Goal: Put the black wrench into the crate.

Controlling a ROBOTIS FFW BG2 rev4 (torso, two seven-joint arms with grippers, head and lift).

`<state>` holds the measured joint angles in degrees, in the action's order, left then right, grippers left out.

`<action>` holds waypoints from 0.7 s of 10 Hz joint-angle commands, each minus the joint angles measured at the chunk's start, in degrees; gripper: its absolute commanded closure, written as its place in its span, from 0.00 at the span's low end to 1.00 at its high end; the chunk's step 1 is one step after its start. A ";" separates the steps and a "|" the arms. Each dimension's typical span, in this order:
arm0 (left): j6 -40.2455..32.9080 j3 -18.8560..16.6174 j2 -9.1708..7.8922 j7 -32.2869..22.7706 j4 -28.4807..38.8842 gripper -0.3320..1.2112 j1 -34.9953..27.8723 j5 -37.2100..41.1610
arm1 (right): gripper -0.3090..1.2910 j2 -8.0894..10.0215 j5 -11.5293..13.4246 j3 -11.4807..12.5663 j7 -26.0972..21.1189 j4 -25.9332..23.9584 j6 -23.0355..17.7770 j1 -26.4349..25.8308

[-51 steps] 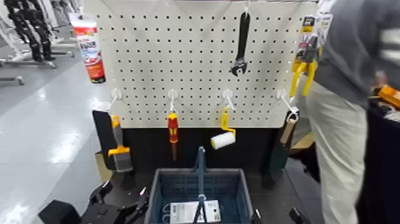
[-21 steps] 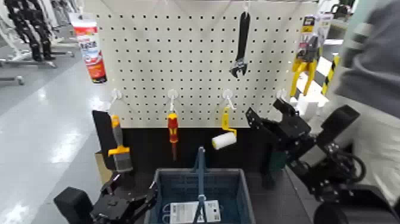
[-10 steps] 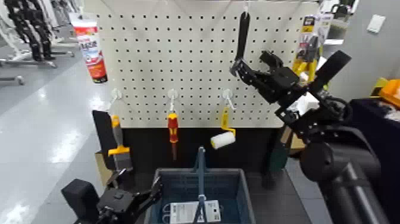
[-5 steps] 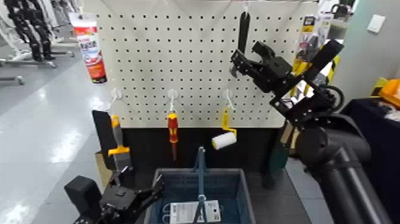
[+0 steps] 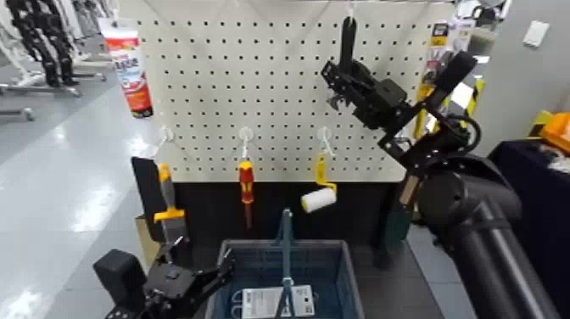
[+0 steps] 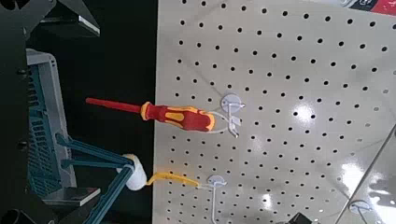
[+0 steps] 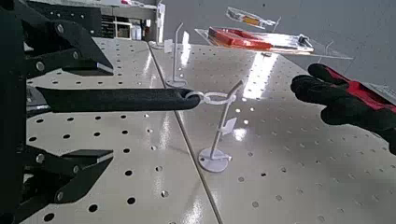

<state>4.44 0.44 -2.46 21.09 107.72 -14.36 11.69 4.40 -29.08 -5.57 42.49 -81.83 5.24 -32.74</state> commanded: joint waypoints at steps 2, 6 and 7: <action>-0.05 -0.18 -0.18 0.09 -0.05 0.29 0.03 0.00 | 0.97 -0.09 3.06 -0.49 -1.45 -1.22 0.30 -0.04; -0.05 -0.18 0.00 0.00 0.04 0.29 -0.06 -0.09 | 0.97 -0.09 2.62 -0.41 -1.97 -1.22 0.39 -0.13; -0.05 -0.18 -0.09 0.00 -0.05 0.29 -0.06 -0.09 | 0.97 -0.09 2.53 -0.41 -1.89 -1.31 0.39 -0.13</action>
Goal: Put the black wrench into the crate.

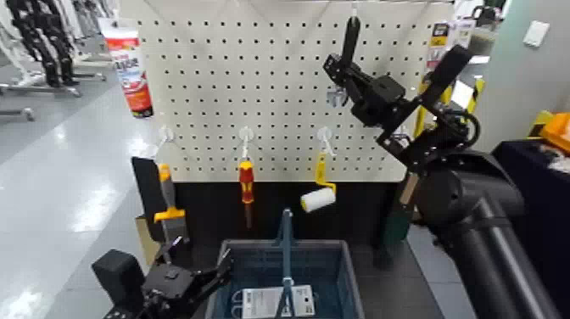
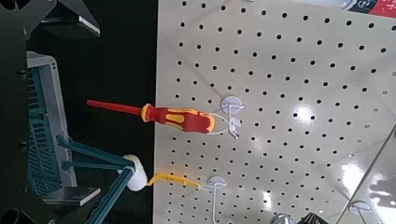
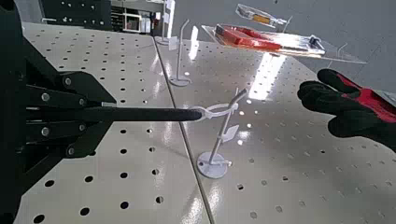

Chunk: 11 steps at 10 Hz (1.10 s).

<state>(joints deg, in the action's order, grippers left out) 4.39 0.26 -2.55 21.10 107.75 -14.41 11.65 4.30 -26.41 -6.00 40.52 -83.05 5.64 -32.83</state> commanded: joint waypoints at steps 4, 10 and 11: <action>0.09 0.00 0.00 -0.01 0.00 0.29 0.00 -0.05 | 0.97 0.09 -0.31 0.02 0.35 -1.67 -0.01 -0.04; 0.44 -0.09 0.00 -0.01 0.00 0.29 0.00 -0.05 | 0.97 0.09 -0.22 0.02 0.43 -8.44 0.34 1.36; 0.44 -0.09 0.00 -0.01 0.00 0.29 0.00 -0.05 | 0.97 0.09 -0.22 0.11 0.43 -9.50 0.69 1.80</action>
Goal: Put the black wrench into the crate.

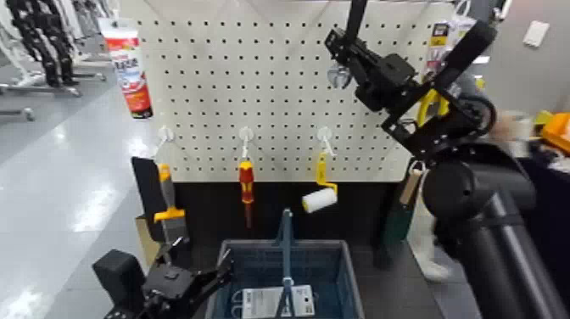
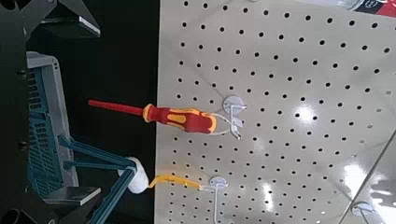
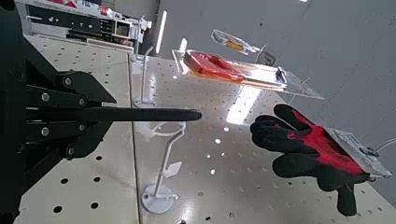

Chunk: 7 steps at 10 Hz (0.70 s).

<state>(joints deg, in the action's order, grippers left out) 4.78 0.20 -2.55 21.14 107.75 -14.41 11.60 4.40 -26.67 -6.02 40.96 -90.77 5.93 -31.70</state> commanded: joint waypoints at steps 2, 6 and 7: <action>0.23 -0.02 0.00 -0.04 0.00 0.29 0.00 0.00 | 0.97 -0.19 -0.04 -0.04 -0.10 -3.80 1.28 1.82; 0.31 -0.37 0.18 -0.04 0.00 0.29 0.00 -0.09 | 0.97 -1.59 -2.77 -0.92 -1.15 -8.02 5.15 7.79; 0.40 -0.55 0.18 -0.04 0.00 0.29 0.00 -0.17 | 0.97 -1.59 -4.61 -1.80 -2.20 -8.37 6.11 10.08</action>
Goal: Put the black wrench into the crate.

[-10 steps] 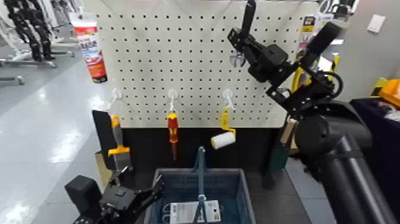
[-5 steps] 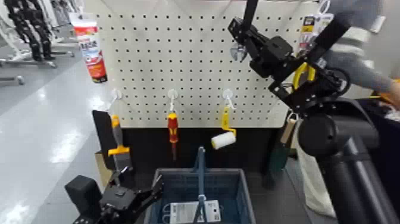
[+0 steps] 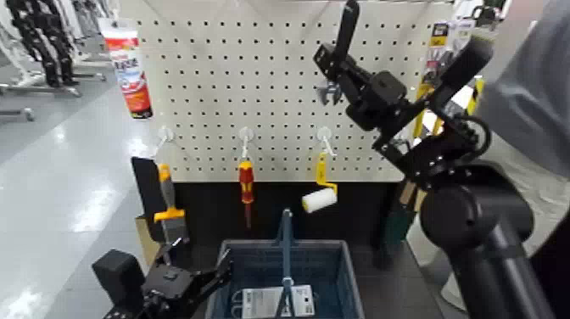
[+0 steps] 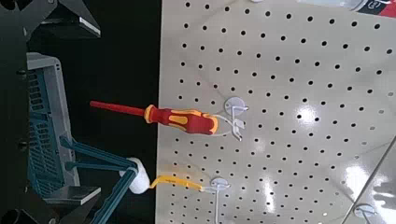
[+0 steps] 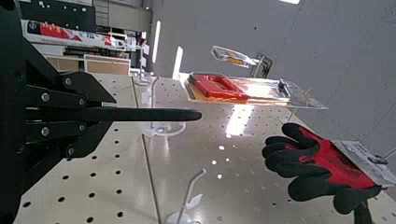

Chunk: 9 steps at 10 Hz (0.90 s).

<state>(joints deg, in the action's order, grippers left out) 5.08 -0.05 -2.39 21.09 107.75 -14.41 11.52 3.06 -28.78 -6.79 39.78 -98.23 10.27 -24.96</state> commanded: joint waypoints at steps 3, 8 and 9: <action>0.28 -0.65 -0.07 0.00 0.09 0.29 0.00 -0.09 | 0.97 0.72 -4.18 0.47 -2.95 -4.33 7.66 11.34; 0.81 -0.92 0.02 0.00 0.09 0.30 -0.09 -0.09 | 0.97 1.51 -6.72 3.63 -5.50 -5.39 14.43 22.41; 0.81 -0.92 0.02 0.00 0.09 0.30 -0.09 -0.09 | 0.97 1.42 -6.81 3.45 -5.68 -4.25 14.43 23.55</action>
<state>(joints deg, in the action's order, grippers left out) 5.89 -0.96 -2.37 21.09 107.90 -14.50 11.41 4.55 -35.49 -3.23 34.10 -103.24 24.64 -2.20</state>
